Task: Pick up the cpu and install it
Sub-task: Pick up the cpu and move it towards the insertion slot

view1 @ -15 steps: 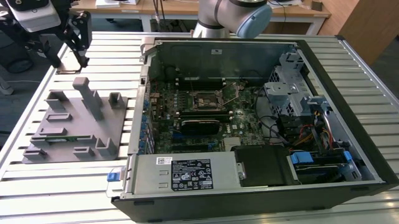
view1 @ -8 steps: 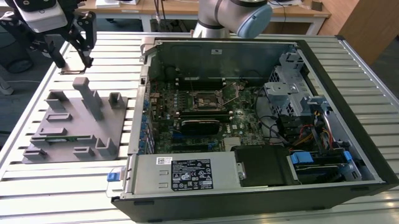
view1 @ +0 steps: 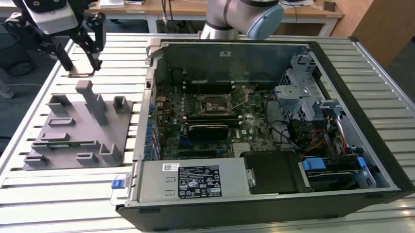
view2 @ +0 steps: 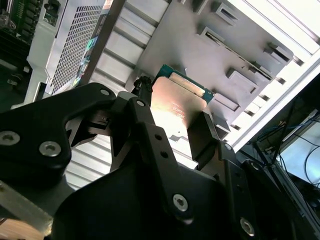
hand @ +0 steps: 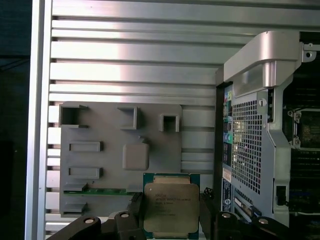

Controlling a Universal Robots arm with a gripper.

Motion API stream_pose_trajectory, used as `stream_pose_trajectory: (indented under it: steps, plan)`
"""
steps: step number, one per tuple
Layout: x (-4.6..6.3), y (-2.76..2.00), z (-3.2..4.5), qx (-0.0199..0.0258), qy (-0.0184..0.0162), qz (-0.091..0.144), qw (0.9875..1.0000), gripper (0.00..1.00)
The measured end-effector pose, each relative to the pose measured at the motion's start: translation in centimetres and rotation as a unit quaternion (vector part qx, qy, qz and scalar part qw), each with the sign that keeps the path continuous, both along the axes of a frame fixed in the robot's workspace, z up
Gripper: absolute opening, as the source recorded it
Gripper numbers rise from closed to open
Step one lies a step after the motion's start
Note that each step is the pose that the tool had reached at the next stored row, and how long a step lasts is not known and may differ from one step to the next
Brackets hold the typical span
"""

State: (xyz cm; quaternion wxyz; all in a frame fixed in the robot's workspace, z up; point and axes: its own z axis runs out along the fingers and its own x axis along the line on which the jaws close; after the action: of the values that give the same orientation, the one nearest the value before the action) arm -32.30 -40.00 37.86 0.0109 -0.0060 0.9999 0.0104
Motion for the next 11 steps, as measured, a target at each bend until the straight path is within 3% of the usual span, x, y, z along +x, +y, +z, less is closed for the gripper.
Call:
stream_pose_trajectory:
  steps: [11]
  plan:
    - [2.2,0.0,-0.08,0.0,0.0,0.0,1.0,0.53]
